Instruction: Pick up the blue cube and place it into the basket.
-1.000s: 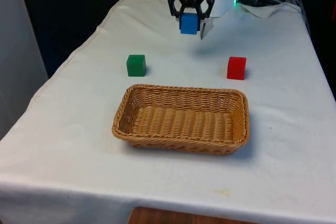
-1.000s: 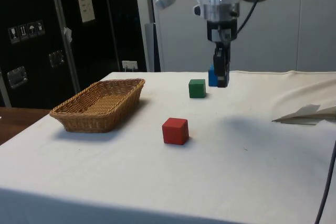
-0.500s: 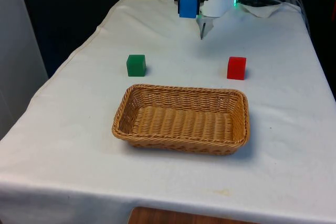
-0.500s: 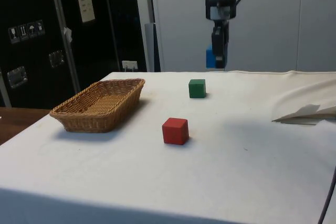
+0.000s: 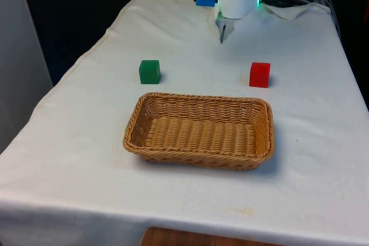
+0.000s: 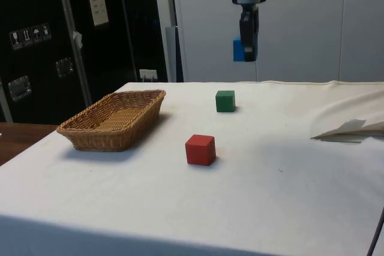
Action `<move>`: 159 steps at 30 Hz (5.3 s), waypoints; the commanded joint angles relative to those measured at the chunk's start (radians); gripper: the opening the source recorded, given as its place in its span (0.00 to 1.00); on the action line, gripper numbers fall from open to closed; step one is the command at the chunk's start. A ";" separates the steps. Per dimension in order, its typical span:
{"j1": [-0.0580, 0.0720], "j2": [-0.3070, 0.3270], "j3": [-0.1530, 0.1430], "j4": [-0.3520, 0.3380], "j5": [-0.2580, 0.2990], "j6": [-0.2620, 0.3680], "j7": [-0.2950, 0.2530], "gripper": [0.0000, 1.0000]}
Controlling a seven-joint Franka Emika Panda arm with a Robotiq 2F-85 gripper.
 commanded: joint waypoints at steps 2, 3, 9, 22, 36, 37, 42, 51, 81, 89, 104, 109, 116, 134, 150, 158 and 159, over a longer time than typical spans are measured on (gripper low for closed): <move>0.007 0.028 0.003 0.032 0.009 -0.025 -0.008 0.01; 0.008 0.035 0.003 0.040 0.010 -0.031 -0.009 0.01; 0.007 0.075 0.008 0.084 0.004 -0.050 -0.013 0.01; 0.017 0.180 0.031 0.242 0.028 -0.148 -0.028 0.01; 0.015 0.306 0.061 0.378 0.042 -0.142 -0.017 0.01; 0.018 0.325 0.065 0.401 0.050 -0.147 -0.013 0.01; 0.018 0.372 0.077 0.454 0.052 -0.149 -0.007 0.01; 0.017 0.455 0.094 0.551 0.050 -0.152 0.005 0.01; 0.018 0.731 0.125 0.908 0.049 -0.178 0.016 0.01; 0.017 0.799 0.131 1.001 0.047 -0.182 0.013 0.01; 0.012 0.960 0.139 1.210 0.061 -0.246 0.003 0.01; 0.011 0.986 0.140 1.226 0.071 -0.242 0.000 0.01; 0.015 1.009 0.134 1.231 0.076 -0.231 0.003 0.01; 0.015 1.071 0.137 1.230 0.079 -0.172 0.004 0.01; 0.015 1.132 0.138 1.229 0.095 -0.104 0.003 0.01; 0.007 1.170 0.147 1.230 0.117 -0.061 -0.007 0.01; 0.014 1.166 0.138 1.229 0.110 -0.070 0.000 0.01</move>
